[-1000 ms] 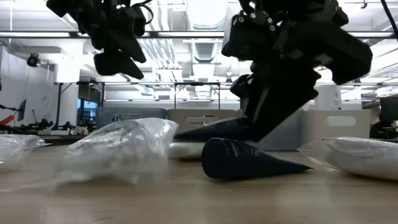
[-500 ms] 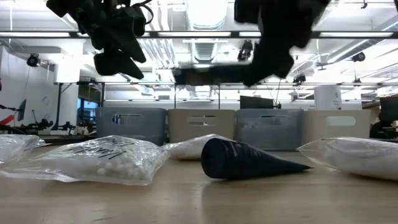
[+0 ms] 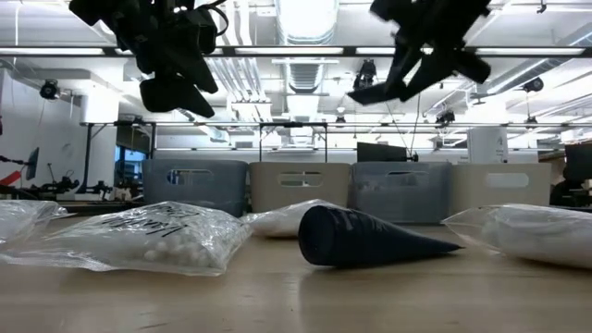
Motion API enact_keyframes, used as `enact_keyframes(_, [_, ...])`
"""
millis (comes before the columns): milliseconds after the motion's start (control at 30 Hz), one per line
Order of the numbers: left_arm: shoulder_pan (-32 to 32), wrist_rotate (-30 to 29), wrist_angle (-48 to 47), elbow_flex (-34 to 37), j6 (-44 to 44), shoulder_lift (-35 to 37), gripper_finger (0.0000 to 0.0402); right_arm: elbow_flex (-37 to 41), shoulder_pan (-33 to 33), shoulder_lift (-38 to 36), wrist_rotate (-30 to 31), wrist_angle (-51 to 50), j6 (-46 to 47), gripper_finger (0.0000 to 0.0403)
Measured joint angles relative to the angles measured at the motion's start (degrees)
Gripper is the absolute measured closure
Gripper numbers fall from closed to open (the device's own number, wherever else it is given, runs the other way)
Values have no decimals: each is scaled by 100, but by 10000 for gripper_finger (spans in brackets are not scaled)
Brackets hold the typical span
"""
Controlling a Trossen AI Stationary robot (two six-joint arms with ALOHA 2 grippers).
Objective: Pick & Place Travel size toiletries
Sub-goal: Put the top shave cream into the right black bin, then put the shave cream into the right black bin
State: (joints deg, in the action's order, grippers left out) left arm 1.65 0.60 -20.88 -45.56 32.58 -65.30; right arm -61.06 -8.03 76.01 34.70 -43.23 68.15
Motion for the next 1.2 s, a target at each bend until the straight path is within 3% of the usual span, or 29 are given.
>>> enact_keyframes(167, [0,0,0,0,0,0,183,77,942,284,-488,1,-119,262])
enact_keyframes(367, [0,0,-14,0,0,0,183,272,1657,981,-2397,153,-286,203])
enact_keyframes(467, [0,-2,-12,2,0,0,183,268,1665,1232,-2899,146,-362,180])
enact_keyframes(600, [0,0,-13,4,0,0,183,117,1480,1237,-2913,212,-537,156])
enact_keyframes(733, [0,-1,-15,7,0,0,183,-156,1194,1024,-2531,263,-1059,138])
enact_keyframes(900, [0,0,-13,7,0,0,183,-609,632,719,-1742,689,-2397,119])
enact_keyframes(1067, [2,-1,-15,11,0,0,183,-952,52,671,-1697,1119,-3891,105])
enact_keyframes(1200, [0,-2,-15,15,0,0,183,-1156,-239,735,-1670,1258,-4498,97])
